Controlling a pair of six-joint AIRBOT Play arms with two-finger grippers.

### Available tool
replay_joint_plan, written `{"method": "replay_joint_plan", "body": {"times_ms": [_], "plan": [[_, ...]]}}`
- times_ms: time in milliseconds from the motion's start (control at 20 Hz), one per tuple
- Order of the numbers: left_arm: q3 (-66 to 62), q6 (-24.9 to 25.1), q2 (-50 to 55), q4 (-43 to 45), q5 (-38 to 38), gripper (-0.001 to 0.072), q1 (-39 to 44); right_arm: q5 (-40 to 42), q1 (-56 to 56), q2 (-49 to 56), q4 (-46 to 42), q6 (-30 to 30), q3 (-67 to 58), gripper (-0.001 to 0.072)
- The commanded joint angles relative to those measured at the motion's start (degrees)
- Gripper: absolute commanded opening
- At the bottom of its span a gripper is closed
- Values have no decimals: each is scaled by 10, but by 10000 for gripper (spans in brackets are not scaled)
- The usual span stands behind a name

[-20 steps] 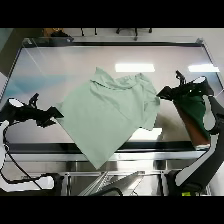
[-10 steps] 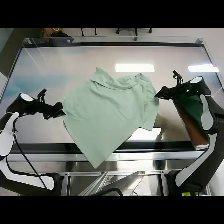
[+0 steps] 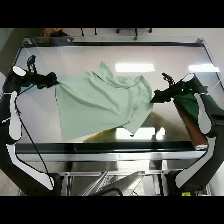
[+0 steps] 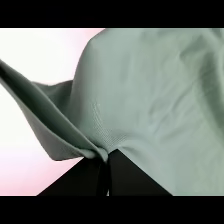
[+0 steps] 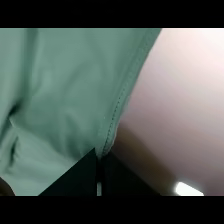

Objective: Fold the shirts.

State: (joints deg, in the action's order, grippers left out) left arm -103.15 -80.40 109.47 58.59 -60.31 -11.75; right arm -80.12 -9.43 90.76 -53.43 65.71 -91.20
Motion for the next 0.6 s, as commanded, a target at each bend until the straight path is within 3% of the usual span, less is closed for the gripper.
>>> {"method": "replay_joint_plan", "body": {"times_ms": [0, 50, 100, 150, 350, 550], "plan": [[-123, -2, 80, 4, -2, 15, -1, -9, 19, -78, -74, 54, 91, 17], [-140, -2, 98, 3, -6, 17, -1, 10, 18, -104, -73, 57, 129, 17], [-151, -2, 112, 1, -15, 218, -1, 29, 18, -125, -73, 60, 159, 17], [-148, -3, 115, -5, -16, 679, -1, 47, 17, -142, -72, 64, 181, 17], [-138, -7, 89, -16, -88, 692, -26, 51, 18, -162, -44, 69, 214, 17], [-98, -8, 44, -6, -299, 691, -81, 53, 17, -162, -45, 35, 216, 17]]}}
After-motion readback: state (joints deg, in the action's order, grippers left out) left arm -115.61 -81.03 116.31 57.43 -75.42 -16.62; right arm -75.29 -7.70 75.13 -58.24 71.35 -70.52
